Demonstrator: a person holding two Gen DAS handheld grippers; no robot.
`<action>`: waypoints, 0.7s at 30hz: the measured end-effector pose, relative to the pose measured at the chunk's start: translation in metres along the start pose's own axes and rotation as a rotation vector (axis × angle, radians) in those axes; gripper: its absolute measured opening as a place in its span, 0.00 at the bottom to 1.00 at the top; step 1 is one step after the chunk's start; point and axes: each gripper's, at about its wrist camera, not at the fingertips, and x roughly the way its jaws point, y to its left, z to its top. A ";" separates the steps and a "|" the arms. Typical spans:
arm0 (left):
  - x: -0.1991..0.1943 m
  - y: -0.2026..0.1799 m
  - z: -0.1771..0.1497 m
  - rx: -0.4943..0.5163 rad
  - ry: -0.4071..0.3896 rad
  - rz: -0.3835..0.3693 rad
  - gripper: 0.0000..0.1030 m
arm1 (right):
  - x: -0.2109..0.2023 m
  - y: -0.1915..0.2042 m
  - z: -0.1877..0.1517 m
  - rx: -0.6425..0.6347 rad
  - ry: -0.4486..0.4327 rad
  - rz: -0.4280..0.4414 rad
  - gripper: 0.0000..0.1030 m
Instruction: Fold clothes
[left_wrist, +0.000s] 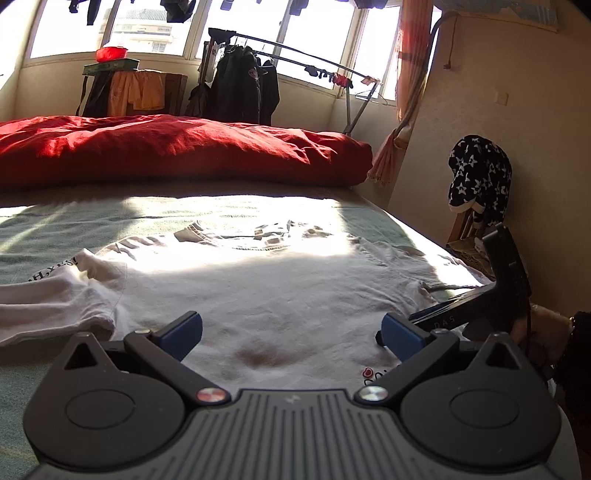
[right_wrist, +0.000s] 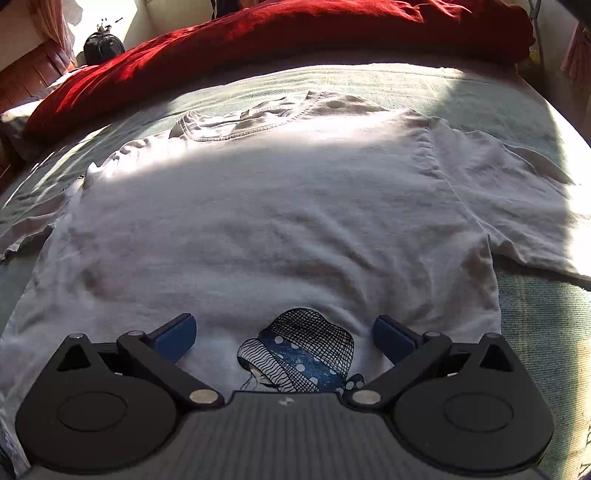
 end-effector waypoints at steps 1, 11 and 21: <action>-0.001 0.000 0.000 0.000 -0.001 0.002 0.99 | -0.001 0.004 -0.005 -0.037 -0.015 -0.016 1.00; -0.008 0.000 0.003 0.001 -0.017 0.004 0.99 | -0.047 0.019 -0.059 -0.026 0.020 -0.094 1.00; -0.012 -0.016 0.000 0.039 -0.018 -0.017 0.99 | -0.101 0.042 -0.153 -0.039 0.015 -0.159 1.00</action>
